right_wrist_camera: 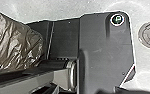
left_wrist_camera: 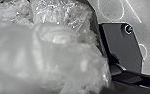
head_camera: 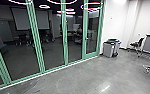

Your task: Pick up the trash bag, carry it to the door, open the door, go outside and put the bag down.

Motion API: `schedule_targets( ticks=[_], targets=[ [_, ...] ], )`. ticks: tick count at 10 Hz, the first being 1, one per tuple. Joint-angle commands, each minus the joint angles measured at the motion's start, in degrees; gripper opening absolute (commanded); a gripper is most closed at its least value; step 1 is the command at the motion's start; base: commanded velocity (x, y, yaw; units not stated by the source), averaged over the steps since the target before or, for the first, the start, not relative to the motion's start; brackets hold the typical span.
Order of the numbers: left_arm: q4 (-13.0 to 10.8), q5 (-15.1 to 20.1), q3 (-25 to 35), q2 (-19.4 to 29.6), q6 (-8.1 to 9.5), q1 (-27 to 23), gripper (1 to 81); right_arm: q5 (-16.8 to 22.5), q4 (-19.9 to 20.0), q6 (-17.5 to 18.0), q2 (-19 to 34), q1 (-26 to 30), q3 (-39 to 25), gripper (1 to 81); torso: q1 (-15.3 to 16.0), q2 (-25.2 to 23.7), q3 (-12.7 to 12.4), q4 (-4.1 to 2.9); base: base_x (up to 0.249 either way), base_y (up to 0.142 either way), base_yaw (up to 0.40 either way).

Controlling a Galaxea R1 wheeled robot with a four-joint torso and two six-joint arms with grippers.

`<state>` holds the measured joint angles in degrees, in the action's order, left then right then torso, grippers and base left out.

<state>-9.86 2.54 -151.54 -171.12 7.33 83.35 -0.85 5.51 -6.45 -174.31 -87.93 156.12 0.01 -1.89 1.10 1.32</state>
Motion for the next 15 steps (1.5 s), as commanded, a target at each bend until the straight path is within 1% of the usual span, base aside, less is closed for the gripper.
schedule_targets(
  ticks=[1, 7, 15],
  targets=[
    [-0.5, 2.7, 0.2, 0.1, -0.21, -3.5, 1.0, 3.3, 0.3, -0.5, -0.2, 3.2, -0.2, 81.1, 0.0, 0.0, 0.0, 0.0, 0.127, 0.0, 0.0],
    [-0.5, 2.7, 0.2, 0.2, -0.21, -3.4, 1.0, 3.3, 0.3, -0.5, -0.4, 3.1, -0.2, 81.1, 0.0, 0.0, 0.0, 0.0, 0.128, 0.0, 0.0],
    [-0.5, 2.7, 0.2, 0.1, -0.21, -3.4, 1.0, 3.1, 0.4, -0.4, -0.3, 3.0, 0.0, 81.1, 0.0, 0.0, 0.0, 0.0, 0.129, -0.068, 0.0]
  ],
)
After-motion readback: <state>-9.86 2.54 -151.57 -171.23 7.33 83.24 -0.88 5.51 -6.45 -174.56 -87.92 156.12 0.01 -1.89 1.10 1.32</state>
